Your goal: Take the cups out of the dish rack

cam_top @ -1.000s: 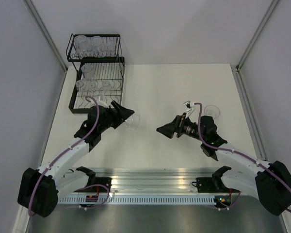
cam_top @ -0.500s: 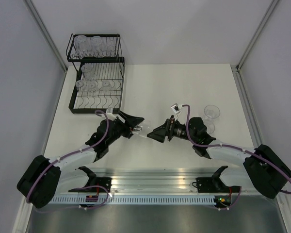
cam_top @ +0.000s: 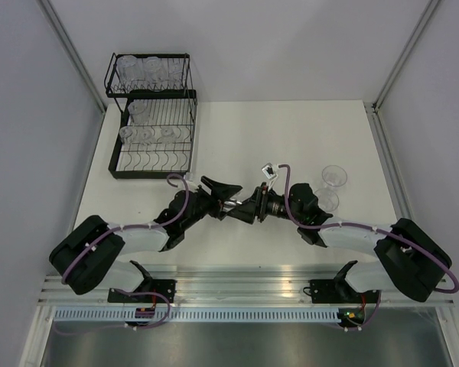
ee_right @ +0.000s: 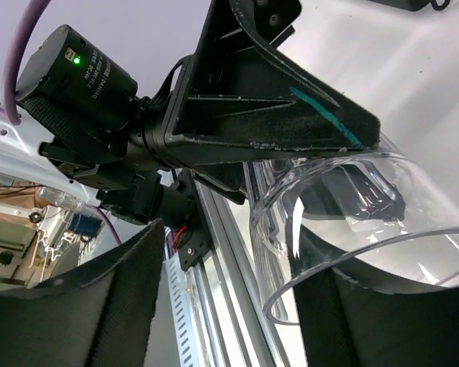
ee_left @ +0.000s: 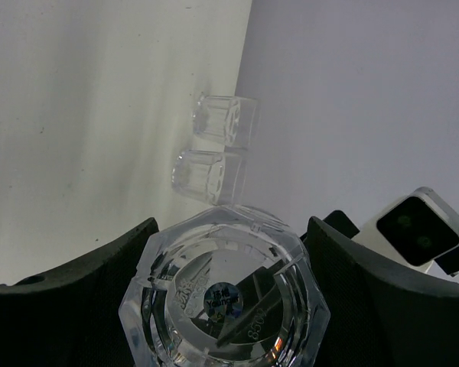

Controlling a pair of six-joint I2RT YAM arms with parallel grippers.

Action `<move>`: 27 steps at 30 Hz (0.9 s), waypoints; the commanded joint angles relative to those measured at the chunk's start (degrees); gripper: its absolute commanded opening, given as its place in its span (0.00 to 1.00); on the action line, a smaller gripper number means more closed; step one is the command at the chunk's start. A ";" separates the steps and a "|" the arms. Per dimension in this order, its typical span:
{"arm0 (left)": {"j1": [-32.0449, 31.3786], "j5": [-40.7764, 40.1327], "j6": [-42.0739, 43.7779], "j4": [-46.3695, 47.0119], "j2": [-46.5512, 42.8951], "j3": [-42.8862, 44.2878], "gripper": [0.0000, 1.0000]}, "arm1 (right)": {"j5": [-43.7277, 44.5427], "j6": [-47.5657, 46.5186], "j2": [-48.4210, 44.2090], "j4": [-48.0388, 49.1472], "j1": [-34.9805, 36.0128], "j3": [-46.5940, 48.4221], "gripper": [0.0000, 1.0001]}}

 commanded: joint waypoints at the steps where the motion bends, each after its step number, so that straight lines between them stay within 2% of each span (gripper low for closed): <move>1: -0.85 2.70 -4.35 8.90 1.76 2.36 0.02 | 0.60 -2.51 -2.00 4.88 0.56 2.15 0.66; 2: -0.76 3.83 -4.52 9.51 2.37 2.62 0.02 | 1.30 -2.86 -2.78 4.35 0.56 2.06 0.61; 3: -0.76 5.50 -4.70 9.87 3.16 3.32 0.02 | 1.65 -3.74 -3.49 3.64 0.65 1.71 0.45; 4: -0.76 5.51 -4.70 9.87 3.17 3.85 0.02 | 1.66 -3.92 -3.76 3.55 0.65 1.53 0.45; 5: -0.76 6.99 -4.87 9.87 4.04 4.12 0.02 | 1.92 -4.01 -4.11 3.55 0.65 1.36 0.21; 6: -0.93 7.71 -5.05 10.13 4.49 4.38 0.04 | 2.44 -4.27 -4.37 3.29 0.57 1.18 0.09; 7: -1.02 8.23 -5.14 12.05 4.93 4.30 0.06 | 2.45 -4.45 -4.81 2.68 0.56 1.18 0.02; 8: -1.11 8.67 -5.31 12.85 5.45 4.21 0.08 | 2.45 -4.71 -4.99 2.24 0.56 1.18 0.01; 11: -1.37 9.47 -5.75 14.96 6.69 3.94 0.24 | 3.06 -5.50 -5.95 0.39 0.65 1.18 0.01; 12: -1.29 9.64 -5.75 15.14 7.04 3.94 0.41 | 3.50 -5.76 -6.30 -0.14 0.57 1.01 0.01; 14: -1.29 9.56 -5.84 15.14 6.86 3.77 0.63 | 4.03 -6.55 -7.62 -1.28 0.57 0.92 0.01; 15: -1.29 9.12 -5.84 14.88 6.25 3.51 0.78 | 4.55 -6.99 -8.32 -2.24 0.56 0.92 0.01; 16: -1.20 8.07 -5.15 14.62 5.81 2.72 0.82 | 6.12 -8.13 -10.16 -4.34 0.56 0.83 0.01; 19: -0.06 4.74 -2.34 11.46 2.49 0.61 0.93 | 10.86 -10.33 -14.90 -10.83 0.56 1.00 0.01; 21: 0.99 3.41 -0.75 6.74 0.28 -0.36 0.96 | 13.42 -13.31 -17.37 -15.15 0.57 1.79 0.01; 22: 2.22 2.80 0.21 5.49 -2.25 -1.06 0.96 | 14.74 -14.19 -19.30 -20.48 0.56 2.32 0.01; 23: 2.84 1.57 2.83 3.65 -3.50 -1.24 0.96 | 18.93 -16.64 -20.19 -24.10 0.56 3.19 0.01; 25: 4.50 0.34 5.83 -5.47 -6.83 -0.19 0.97 | 23.34 -18.24 -21.16 -35.87 0.65 6.88 0.01; 26: 4.69 -1.58 10.37 -9.34 -10.59 0.60 0.97 | 29.19 -19.12 -20.90 -40.96 0.57 8.89 0.01; 27: 4.78 -3.78 12.85 -19.91 -12.37 3.47 0.98 | 31.95 -21.47 -20.20 -51.71 0.56 13.53 0.01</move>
